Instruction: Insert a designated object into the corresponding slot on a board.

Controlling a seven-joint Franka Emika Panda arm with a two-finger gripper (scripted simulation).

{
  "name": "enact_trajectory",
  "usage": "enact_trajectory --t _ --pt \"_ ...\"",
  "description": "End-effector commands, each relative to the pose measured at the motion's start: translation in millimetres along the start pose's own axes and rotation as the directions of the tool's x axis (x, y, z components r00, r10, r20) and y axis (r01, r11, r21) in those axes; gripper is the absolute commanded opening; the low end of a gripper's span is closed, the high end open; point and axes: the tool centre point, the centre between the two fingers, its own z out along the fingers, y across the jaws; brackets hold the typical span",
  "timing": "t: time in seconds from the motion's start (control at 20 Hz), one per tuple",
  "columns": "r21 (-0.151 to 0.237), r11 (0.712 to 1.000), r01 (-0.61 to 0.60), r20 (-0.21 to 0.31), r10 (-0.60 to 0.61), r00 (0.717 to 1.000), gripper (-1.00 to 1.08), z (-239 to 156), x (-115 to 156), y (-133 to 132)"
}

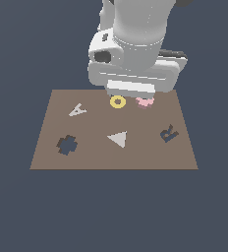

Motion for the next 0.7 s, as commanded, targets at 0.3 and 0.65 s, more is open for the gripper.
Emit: enact_trajectory --t 0.3,0.65 --pt "0.000 0.989 -0.148 0.004 0.148 0.989 1.00 40.7 -37.5 -32.2" --pt "0.001 0.974 -0.227 0.007 0.227 0.974 1.00 62.8 -54.4 -52.7"
